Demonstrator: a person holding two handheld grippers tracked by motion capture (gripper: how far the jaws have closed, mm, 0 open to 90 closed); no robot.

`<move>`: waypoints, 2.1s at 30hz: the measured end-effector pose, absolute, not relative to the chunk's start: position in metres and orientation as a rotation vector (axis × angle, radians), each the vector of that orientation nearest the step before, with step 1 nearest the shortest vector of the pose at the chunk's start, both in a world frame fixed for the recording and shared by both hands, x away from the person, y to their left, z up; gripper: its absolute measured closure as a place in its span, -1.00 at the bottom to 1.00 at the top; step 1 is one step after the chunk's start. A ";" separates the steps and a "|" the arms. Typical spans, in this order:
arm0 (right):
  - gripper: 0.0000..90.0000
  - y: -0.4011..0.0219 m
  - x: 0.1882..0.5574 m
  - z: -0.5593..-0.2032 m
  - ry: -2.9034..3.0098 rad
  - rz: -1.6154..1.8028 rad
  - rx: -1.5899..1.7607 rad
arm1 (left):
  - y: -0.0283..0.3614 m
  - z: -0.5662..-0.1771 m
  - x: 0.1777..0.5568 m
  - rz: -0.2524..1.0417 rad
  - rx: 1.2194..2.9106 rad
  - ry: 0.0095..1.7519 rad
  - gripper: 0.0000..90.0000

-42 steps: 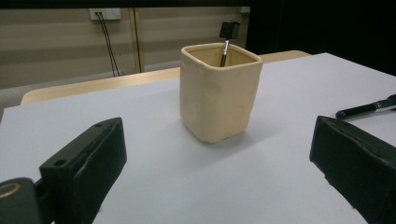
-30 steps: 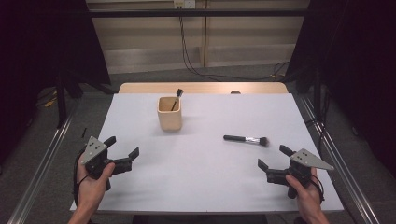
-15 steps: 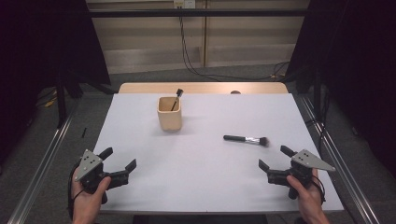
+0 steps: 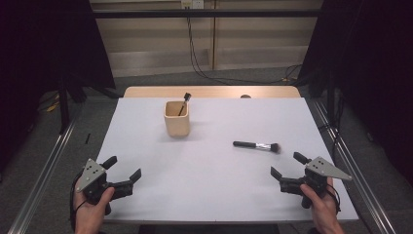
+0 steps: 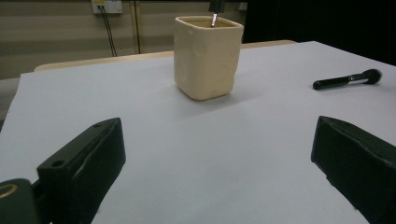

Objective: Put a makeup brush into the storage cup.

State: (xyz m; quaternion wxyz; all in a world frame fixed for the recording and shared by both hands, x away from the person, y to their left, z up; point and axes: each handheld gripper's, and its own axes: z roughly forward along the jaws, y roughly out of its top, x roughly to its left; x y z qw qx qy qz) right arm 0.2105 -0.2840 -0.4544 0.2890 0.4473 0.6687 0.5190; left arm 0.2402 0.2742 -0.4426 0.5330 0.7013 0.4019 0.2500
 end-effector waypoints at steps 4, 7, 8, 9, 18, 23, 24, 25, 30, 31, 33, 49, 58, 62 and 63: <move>-1.00 -0.284 0.213 -0.453 1.777 1.391 1.196 | 0.274 -0.442 0.239 0.595 1.669 0.956 -0.93; -1.00 -0.284 0.215 -0.450 1.773 1.398 1.175 | 0.275 -0.442 0.238 0.596 1.671 0.950 -0.93; -1.00 -0.284 0.216 -0.449 1.768 1.401 1.177 | 0.274 -0.442 0.238 0.596 1.670 0.948 -0.93; -1.00 -0.284 0.217 -0.448 1.767 1.407 1.173 | 0.274 -0.441 0.238 0.597 1.669 0.950 -0.93; -1.00 -0.281 0.231 -0.440 1.788 1.426 1.128 | 0.273 -0.441 0.239 0.598 1.670 0.951 -0.93; -1.00 -0.283 0.237 -0.437 1.796 1.423 1.125 | 0.274 -0.441 0.238 0.604 1.664 0.952 -0.93; -1.00 -0.284 0.238 -0.435 1.791 1.426 1.121 | 0.274 -0.440 0.238 0.604 1.663 0.951 -0.93; -1.00 -0.285 0.240 -0.433 1.787 1.429 1.124 | 0.274 -0.440 0.238 0.606 1.663 0.948 -0.93; -1.00 -0.286 0.252 -0.427 1.798 1.420 1.096 | 0.272 -0.440 0.238 0.606 1.664 0.944 -0.93; -1.00 -0.286 0.254 -0.426 1.803 1.422 1.090 | 0.272 -0.440 0.238 0.608 1.662 0.943 -0.93; -1.00 -0.285 0.260 -0.423 1.800 1.411 1.079 | 0.273 -0.440 0.238 0.608 1.664 0.944 -0.93; -1.00 -0.279 0.305 -0.409 1.795 1.361 1.087 | 0.275 -0.440 0.239 0.617 1.662 0.950 -0.93; -0.99 -0.272 0.332 -0.406 1.870 1.313 1.089 | 0.274 -0.440 0.241 0.619 1.666 0.946 -0.93; -0.99 -0.267 0.345 -0.408 1.921 1.291 1.090 | 0.275 -0.441 0.241 0.617 1.663 0.949 -0.94; -0.99 -0.265 0.348 -0.408 1.927 1.292 1.094 | 0.275 -0.440 0.241 0.621 1.663 0.950 -0.93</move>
